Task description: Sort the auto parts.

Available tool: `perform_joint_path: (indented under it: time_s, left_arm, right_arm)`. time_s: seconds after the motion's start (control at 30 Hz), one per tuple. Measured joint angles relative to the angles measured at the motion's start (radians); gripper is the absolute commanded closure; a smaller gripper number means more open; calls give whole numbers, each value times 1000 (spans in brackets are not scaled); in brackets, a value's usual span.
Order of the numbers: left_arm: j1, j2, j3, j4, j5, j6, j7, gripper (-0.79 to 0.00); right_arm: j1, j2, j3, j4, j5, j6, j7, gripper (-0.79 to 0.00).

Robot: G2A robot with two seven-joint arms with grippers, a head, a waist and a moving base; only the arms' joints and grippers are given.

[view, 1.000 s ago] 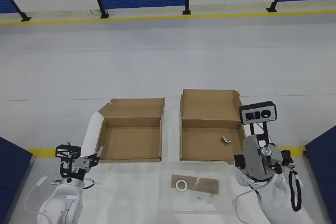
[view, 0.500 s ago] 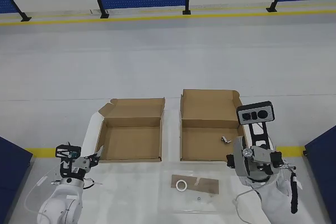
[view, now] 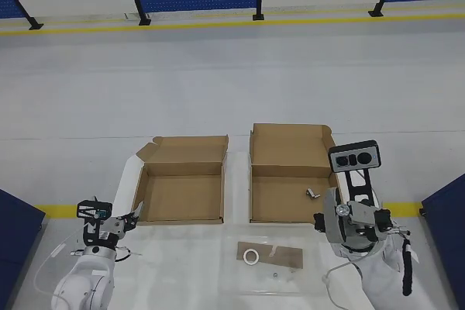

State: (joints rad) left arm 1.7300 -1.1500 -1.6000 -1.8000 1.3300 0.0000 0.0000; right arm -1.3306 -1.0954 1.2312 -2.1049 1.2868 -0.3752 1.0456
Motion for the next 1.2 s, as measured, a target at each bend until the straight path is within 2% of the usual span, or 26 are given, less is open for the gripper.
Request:
perform_joint_path:
  time_s: [0.17,0.87,1.03,1.2]
  left_arm:
    - [0,0,0,0,0,0,0,-785]
    - [0,0,0,0,0,0,0,-785]
    - [0,0,0,0,0,0,0,-785]
    - [0,0,0,0,0,0,0,-785]
  right_arm:
    - [-11,-4,16,-16,-30,14,-43,0]
    - [-58,-23,74,-9,-63,46,-36,0]
    - [-79,-12,168,17,-155,95,9,0]
    - [-134,10,326,40,-318,164,90,0]
